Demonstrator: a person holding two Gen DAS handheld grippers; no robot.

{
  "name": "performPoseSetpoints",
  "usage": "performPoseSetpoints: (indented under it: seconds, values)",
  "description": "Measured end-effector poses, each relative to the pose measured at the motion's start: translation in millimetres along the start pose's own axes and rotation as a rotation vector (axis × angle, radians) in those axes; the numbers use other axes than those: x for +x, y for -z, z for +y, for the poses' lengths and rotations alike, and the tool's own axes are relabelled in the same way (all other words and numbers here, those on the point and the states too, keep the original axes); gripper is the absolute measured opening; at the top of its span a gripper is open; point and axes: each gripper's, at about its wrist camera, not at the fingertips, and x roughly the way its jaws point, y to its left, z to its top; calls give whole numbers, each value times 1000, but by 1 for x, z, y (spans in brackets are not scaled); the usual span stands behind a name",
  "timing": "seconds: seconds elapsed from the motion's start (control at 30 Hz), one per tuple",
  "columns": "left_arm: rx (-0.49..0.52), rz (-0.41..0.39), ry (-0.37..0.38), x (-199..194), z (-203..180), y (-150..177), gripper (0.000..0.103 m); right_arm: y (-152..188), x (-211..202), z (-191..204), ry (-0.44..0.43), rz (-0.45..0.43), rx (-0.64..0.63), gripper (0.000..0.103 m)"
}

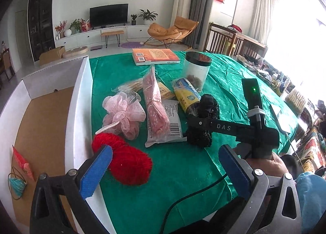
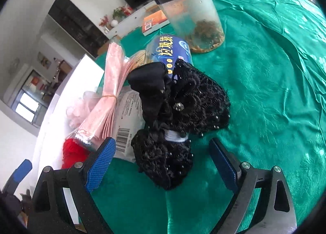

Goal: Organize soft objects
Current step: 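Grasp the black lace hair accessory with the right tool while the left tool grasps the bagged blue-yellow can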

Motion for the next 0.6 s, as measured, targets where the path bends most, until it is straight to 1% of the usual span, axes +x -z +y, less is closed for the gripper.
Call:
performPoseSetpoints:
  seconds: [0.03, 0.07, 0.1, 0.13, 0.17, 0.2, 0.27, 0.3, 0.33, 0.4, 0.47, 0.5, 0.57, 0.6]
  values:
    - [13, 7, -6, 0, -1, 0, 103, -3, 2, 0, -10, 2, -6, 66]
    - [17, 9, -9, 1, -1, -1, 103, -4, 2, -3, -23, 19, 5, 38]
    - [14, 12, -6, 3, -2, -2, 103, -3, -1, -8, -54, 45, 33, 38]
    - [6, 15, 6, 6, -2, -5, 103, 0, -10, -16, -78, 40, 65, 38]
    - [-7, 20, 28, 11, -3, -9, 103, 4, -23, -23, -67, 12, 77, 38]
    - [-25, 29, 49, 17, -5, -15, 103, 8, -37, -28, -36, -19, 74, 38]
    - [-56, 55, 101, 38, -16, -35, 103, 12, -62, -42, 12, -75, 87, 38]
    - [-55, 61, 122, 50, -23, -46, 103, 12, -71, -49, 28, -96, 102, 38]
    - [-41, 72, 124, 66, -33, -59, 103, 11, -80, -57, 48, -112, 113, 38]
    - [7, 100, 79, 104, -54, -84, 103, 6, -89, -69, 88, -137, 116, 38]
    - [57, 139, 9, 144, -72, -101, 103, 1, -94, -81, 111, -148, 124, 38]
    - [67, 173, -21, 164, -80, -107, 103, -1, -96, -85, 115, -152, 133, 38]
    - [62, 240, -52, 198, -88, -113, 102, -4, -100, -93, 127, -158, 138, 39]
    - [65, 256, -92, 212, -90, -114, 102, -6, -103, -97, 134, -160, 135, 39]
